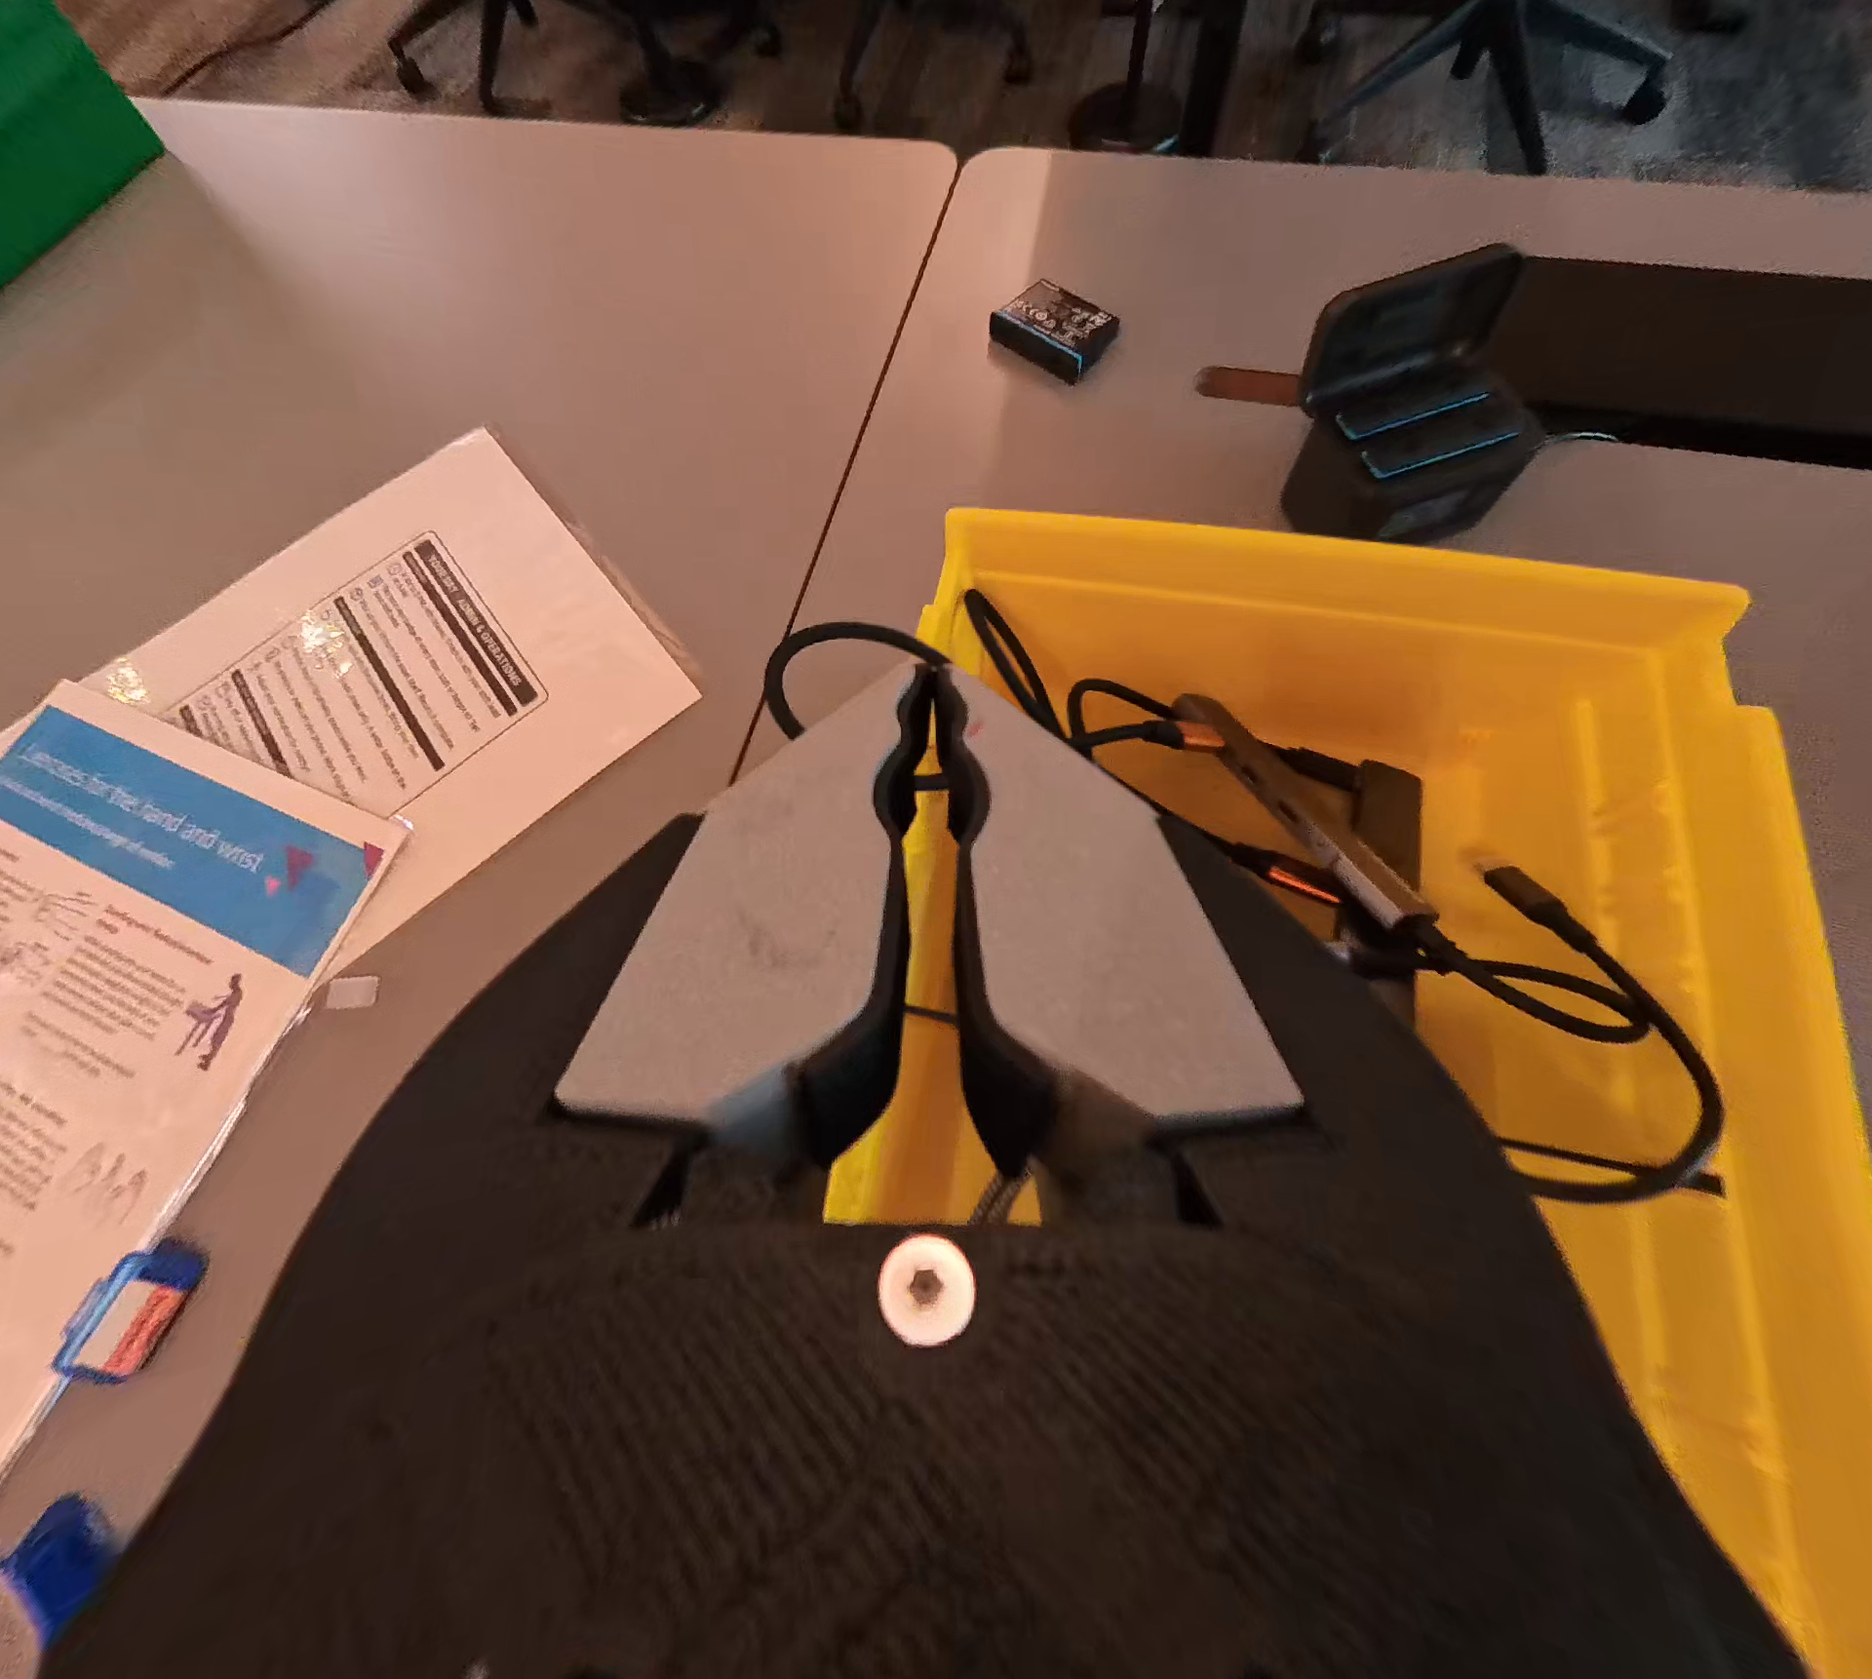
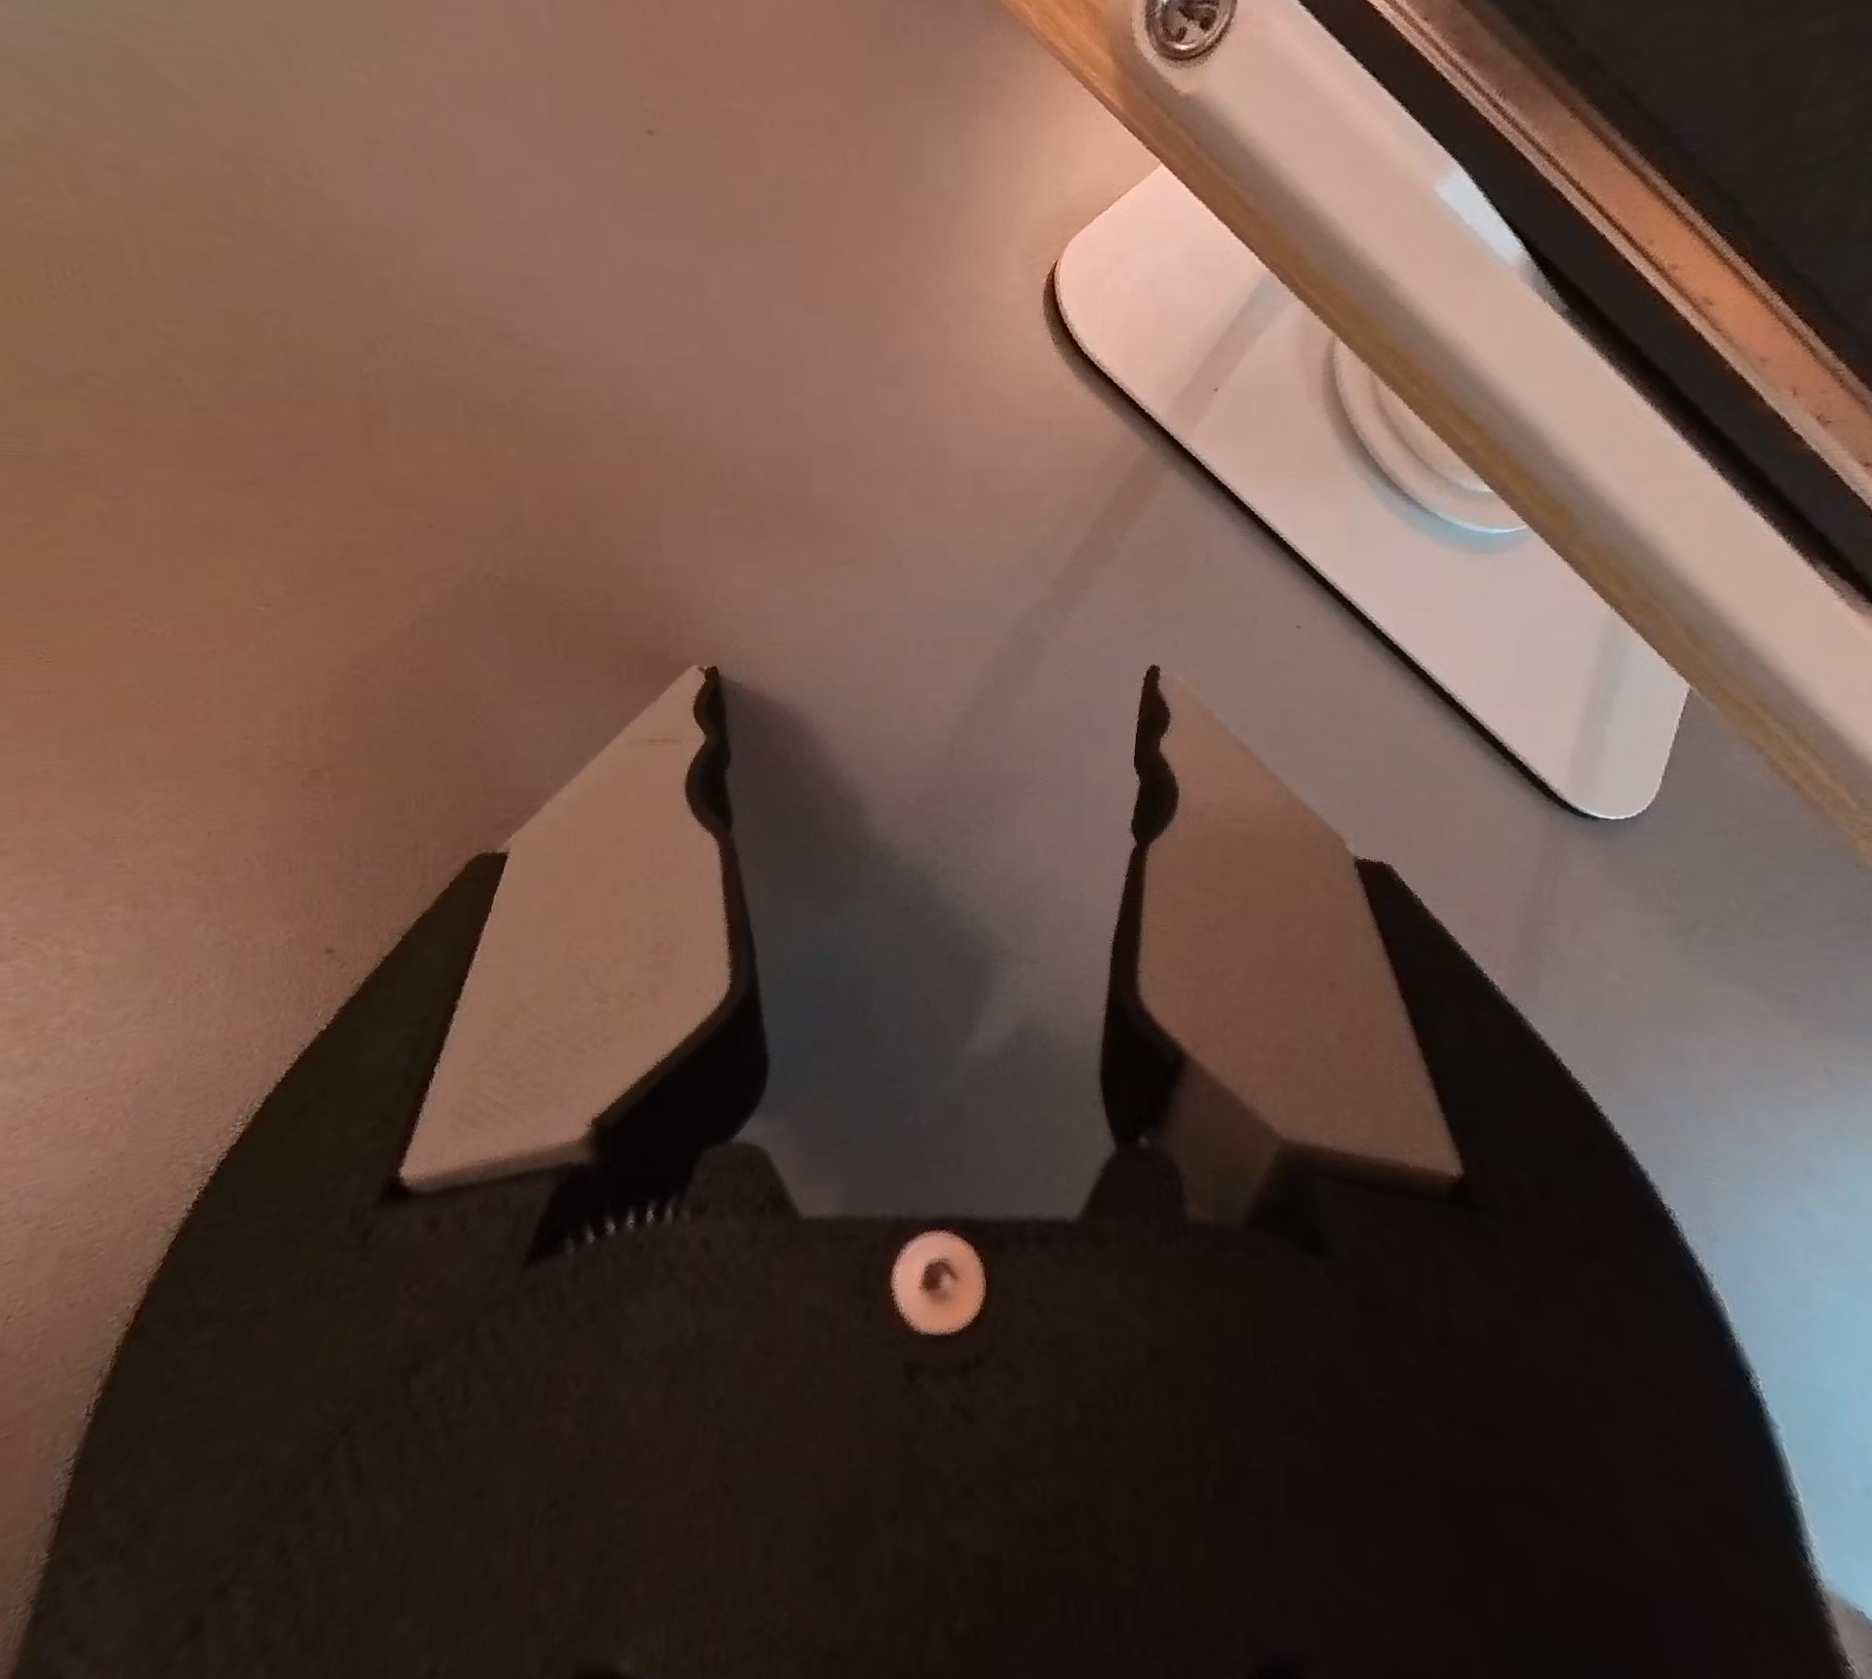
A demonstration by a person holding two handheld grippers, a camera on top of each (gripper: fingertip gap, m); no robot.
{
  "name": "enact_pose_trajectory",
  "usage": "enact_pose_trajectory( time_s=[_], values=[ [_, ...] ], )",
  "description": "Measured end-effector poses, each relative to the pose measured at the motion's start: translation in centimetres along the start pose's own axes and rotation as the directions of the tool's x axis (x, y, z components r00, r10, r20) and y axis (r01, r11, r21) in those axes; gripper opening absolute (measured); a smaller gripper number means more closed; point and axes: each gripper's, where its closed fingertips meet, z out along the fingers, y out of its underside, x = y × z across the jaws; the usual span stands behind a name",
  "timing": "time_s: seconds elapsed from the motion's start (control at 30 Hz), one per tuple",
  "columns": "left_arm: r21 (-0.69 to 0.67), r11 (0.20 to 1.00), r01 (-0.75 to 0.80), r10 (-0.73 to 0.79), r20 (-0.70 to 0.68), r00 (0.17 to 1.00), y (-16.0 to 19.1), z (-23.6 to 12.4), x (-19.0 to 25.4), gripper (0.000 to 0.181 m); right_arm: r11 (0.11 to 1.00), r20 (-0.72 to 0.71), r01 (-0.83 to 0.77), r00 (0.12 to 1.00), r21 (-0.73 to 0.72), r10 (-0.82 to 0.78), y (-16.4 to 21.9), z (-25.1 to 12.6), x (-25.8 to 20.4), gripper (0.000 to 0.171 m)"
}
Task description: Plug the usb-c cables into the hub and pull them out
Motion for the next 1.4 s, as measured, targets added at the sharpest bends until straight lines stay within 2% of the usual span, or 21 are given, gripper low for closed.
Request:
enact_pose_trajectory(
  time_s=[0.1, 0.13, 0.17, 0.2, 0.43, 0.5, 0.53, 0.57, 0.63, 0.77, 0.97, 1.4],
  values=[
    [-0.068, 0.998, -0.008, 0.008, 0.000, 1.000, 0.3, -0.6, 0.4, 0.000, 1.000, -0.003, 0.003, 1.000, 0.001, -0.003, 0.0, 0.0, 0.0, 0.077],
    [-0.094, 0.995, -0.016, 0.016, 0.001, 1.000, 0.6, -0.6, 0.3, 0.020, 1.000, -0.004, 0.004, 1.000, 0.001, -0.004, 0.0, 0.0, 0.0, 0.077],
    [-0.117, 0.993, -0.016, 0.016, 0.002, 1.000, 0.8, -0.6, 0.2, 0.052, 1.000, -0.005, 0.006, 1.000, 0.002, -0.006, 0.0, 0.0, 0.0, 0.077],
    [-0.141, 0.990, -0.009, 0.009, -0.001, 1.000, 1.2, -0.6, 0.1, 0.057, 1.000, -0.007, 0.007, 1.000, 0.003, -0.007, 0.0, 0.0, 0.0, 0.077],
    [-0.218, 0.975, 0.046, -0.038, 0.040, 0.998, 3.0, 1.1, -1.8, 0.064, 1.000, -0.010, 0.019, 1.000, 0.006, -0.019, -0.1, -0.1, -0.1, 0.076],
    [-0.237, 0.971, 0.035, -0.027, 0.038, 0.999, 3.3, 1.8, -1.9, 0.060, 1.000, -0.005, 0.018, 1.000, 0.005, -0.018, -0.1, -0.1, -0.2, 0.075],
    [-0.240, 0.970, 0.021, -0.014, 0.035, 0.999, 3.3, 2.1, -1.8, 0.053, 1.000, -0.002, 0.016, 1.000, 0.004, -0.016, -0.1, -0.1, -0.2, 0.075],
    [-0.235, 0.972, 0.001, 0.006, 0.030, 1.000, 3.2, 2.3, -1.6, 0.033, 1.000, 0.002, 0.014, 1.000, 0.004, -0.014, -0.1, 0.0, -0.2, 0.075],
    [-0.198, 0.978, -0.061, 0.074, 0.057, 0.996, 2.6, 2.4, -1.9, 0.009, 1.000, 0.008, 0.009, 1.000, 0.002, -0.009, -0.1, 0.0, -0.2, 0.075],
    [-0.124, 0.984, -0.127, 0.132, 0.034, 0.991, 1.5, 2.2, -0.9, 0.006, 1.000, 0.014, 0.007, 1.000, 0.001, -0.007, -0.1, 0.1, -0.3, 0.075],
    [-0.083, 0.991, -0.109, 0.110, 0.007, 0.994, 0.4, 1.5, -0.3, 0.004, 1.000, 0.006, 0.023, 1.000, 0.006, -0.023, -0.2, 0.1, -0.4, 0.072],
    [0.057, 0.981, -0.184, 0.185, -0.004, 0.983, -4.8, -3.7, 1.3, 0.002, 0.999, -0.003, 0.044, 0.999, 0.012, -0.044, -0.3, 0.0, -0.5, 0.070]
  ],
)
